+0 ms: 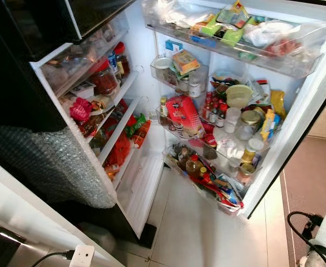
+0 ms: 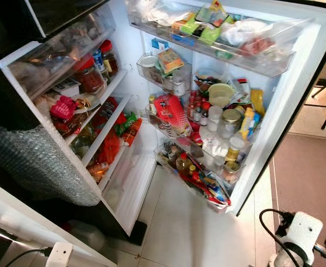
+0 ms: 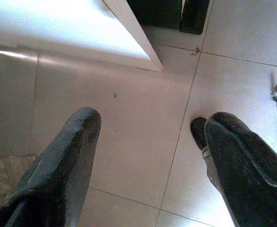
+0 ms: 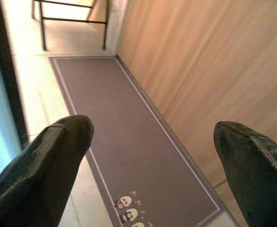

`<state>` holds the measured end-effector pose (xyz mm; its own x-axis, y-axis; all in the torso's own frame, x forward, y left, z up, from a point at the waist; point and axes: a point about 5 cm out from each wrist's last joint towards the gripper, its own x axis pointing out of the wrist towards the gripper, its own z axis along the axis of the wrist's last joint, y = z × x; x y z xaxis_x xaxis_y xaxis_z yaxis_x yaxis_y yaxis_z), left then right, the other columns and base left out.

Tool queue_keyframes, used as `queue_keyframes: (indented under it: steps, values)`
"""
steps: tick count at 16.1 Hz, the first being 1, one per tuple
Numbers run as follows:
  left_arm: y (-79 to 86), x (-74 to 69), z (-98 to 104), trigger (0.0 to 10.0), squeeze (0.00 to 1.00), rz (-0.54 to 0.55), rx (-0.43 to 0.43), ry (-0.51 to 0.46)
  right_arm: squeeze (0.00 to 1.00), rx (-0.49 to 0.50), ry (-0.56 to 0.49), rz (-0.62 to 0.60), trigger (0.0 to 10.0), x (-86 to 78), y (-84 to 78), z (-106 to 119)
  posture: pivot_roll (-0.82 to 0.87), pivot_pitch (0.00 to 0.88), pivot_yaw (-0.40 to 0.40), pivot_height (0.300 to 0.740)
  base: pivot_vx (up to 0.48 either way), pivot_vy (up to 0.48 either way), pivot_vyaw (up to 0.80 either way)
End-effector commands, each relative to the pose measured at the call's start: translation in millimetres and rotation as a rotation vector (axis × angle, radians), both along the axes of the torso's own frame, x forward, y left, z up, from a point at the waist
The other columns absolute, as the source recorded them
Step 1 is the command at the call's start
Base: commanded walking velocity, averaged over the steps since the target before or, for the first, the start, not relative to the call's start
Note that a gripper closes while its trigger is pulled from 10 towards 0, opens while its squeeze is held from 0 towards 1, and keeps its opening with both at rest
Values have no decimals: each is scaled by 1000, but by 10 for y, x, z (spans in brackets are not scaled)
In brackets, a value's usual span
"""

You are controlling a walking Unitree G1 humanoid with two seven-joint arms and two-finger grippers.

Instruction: Restocking fridge

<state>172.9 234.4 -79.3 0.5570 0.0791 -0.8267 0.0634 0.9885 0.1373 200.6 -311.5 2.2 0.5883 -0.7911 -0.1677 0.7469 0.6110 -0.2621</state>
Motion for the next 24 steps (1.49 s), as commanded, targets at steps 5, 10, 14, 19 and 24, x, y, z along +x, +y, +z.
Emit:
queue_keyframes:
  steps: [5,10,14,19,24]
  values:
    - [72,-73,-14,10000,0,20,15,12,0,-76,-152,-81,10000,210,-167,454,-258,0,96,740,0,0,0]
    - [72,-79,-16,10000,0,10,18,17,0,-31,-180,-90,10000,311,-126,565,-258,0,91,740,0,0,0]
    - [60,-69,-16,10000,0,26,10,10,0,-100,-245,63,10000,579,24,900,-245,19,81,740,0,0,0]
    - [60,-60,-12,10000,0,32,8,8,0,-125,-302,194,10000,747,191,1143,-244,26,82,740,0,0,0]
    - [70,-55,-7,10000,0,23,10,9,0,-135,-367,326,10000,829,351,1347,-243,33,87,740,0,0,0]
